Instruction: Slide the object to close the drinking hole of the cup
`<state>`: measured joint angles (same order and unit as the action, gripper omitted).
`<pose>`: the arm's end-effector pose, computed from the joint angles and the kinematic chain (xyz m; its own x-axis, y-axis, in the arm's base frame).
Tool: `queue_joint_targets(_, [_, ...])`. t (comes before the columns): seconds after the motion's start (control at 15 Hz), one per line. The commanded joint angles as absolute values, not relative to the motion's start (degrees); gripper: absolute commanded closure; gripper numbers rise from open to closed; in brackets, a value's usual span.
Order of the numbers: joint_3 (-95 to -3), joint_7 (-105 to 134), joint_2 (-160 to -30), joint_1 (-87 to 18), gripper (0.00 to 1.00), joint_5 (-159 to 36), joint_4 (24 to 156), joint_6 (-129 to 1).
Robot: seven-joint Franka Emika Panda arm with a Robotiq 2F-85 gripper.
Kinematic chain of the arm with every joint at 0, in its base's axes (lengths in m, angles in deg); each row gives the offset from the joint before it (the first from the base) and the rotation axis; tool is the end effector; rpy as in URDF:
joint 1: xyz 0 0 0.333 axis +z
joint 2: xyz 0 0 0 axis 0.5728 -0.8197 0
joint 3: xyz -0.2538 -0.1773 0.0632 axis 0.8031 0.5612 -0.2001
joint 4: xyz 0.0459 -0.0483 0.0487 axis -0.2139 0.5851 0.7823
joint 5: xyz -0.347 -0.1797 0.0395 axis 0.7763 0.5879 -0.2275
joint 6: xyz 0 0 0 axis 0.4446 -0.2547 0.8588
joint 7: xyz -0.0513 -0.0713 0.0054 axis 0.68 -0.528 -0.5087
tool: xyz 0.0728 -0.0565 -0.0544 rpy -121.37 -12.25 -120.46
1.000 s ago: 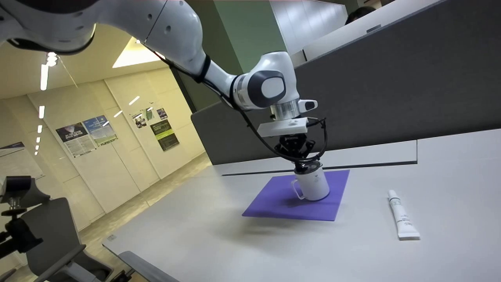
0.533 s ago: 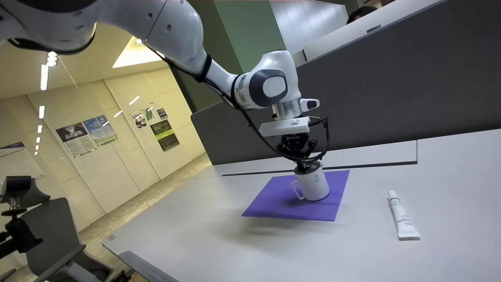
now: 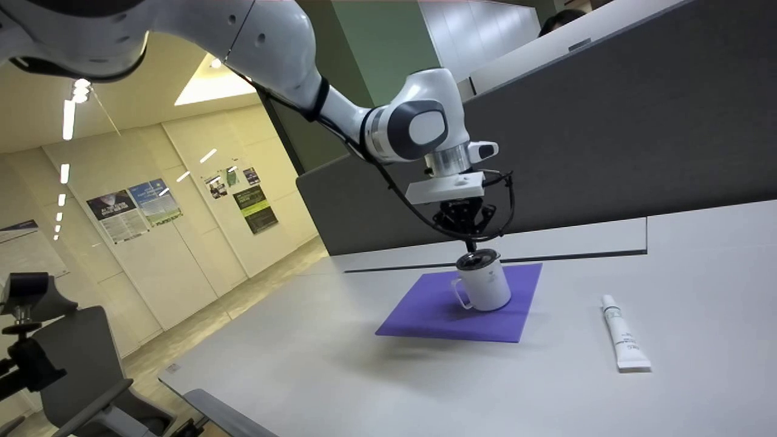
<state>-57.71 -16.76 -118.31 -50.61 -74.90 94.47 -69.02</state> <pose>0.6676 -0.1343 0.1965 0.9875 0.1169 0.1059 0.1313 -0.9814 -0.1403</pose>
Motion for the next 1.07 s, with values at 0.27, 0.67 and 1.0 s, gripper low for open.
queue_joint_targets(0.27, [-57.68,-19.82,-109.68,-51.05,0.68,-73.12,85.88,-50.13])
queue_joint_targets(0.67, [-53.86,-18.77,-109.07,-49.09,0.27,-68.56,80.75,-38.89])
queue_joint_targets(1.0, [-52.58,-18.93,-109.54,-47.77,0.0,-63.98,80.35,-36.28])
